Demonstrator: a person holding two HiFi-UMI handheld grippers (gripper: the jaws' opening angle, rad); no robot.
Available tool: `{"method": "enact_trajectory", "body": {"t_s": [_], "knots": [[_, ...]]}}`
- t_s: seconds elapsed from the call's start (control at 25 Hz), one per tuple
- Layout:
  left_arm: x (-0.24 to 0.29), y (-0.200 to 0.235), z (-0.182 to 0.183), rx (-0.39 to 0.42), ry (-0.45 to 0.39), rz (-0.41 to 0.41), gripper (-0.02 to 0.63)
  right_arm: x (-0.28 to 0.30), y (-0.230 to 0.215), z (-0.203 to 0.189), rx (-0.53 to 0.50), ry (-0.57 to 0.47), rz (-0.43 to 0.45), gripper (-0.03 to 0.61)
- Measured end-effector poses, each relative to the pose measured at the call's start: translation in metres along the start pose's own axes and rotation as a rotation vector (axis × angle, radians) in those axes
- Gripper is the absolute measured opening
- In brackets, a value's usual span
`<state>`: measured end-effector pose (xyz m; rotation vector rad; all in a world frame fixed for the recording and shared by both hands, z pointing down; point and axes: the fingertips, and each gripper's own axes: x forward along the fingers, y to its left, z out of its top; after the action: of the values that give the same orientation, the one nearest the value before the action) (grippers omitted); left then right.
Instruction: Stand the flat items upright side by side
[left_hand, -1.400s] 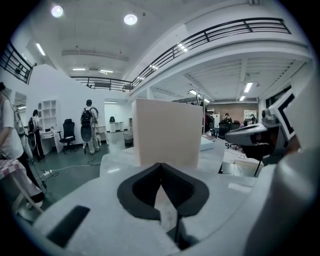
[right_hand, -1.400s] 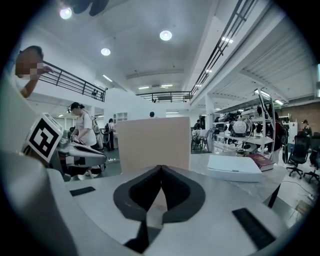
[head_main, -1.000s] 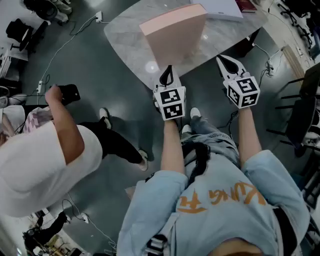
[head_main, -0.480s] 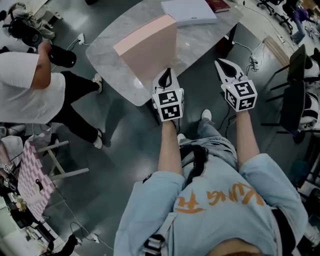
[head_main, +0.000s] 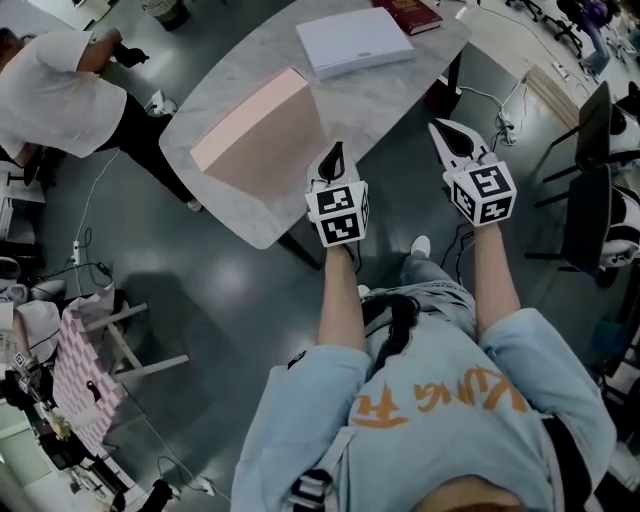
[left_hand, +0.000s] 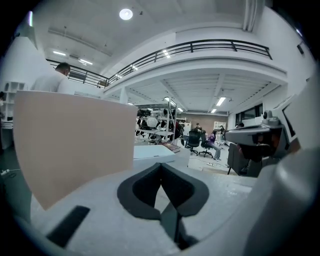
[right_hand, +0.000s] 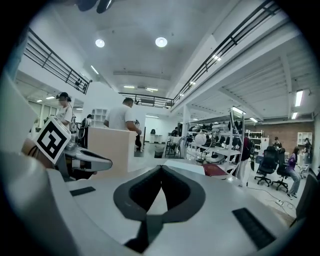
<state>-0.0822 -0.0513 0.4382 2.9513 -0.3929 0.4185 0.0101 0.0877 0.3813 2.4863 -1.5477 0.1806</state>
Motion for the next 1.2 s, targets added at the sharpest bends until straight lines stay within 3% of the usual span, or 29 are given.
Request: {"method": "enact_trajectory", "body": {"t_s": [0.32, 0.8, 1.0, 1.2], "knots": [[0.07, -0.053, 0.015, -0.01, 0.023, -0.004, 0.012, 0.0, -0.097, 0.008, 0.003, -0.033, -0.042, 0.002], [0.154, -0.126, 0.058, -0.007, -0.039, 0.019, 0.012, -0.02, -0.233, 0.003, 0.021, -0.054, -0.128, 0.002], [0.171, -0.146, 0.069, 0.001, -0.054, 0.019, 0.012, -0.021, -0.26, 0.002, -0.031, -0.037, -0.138, 0.002], [0.177, -0.139, 0.066, -0.012, -0.039, 0.05, 0.012, -0.004, -0.258, 0.002, -0.043, -0.035, -0.087, 0.002]]}}
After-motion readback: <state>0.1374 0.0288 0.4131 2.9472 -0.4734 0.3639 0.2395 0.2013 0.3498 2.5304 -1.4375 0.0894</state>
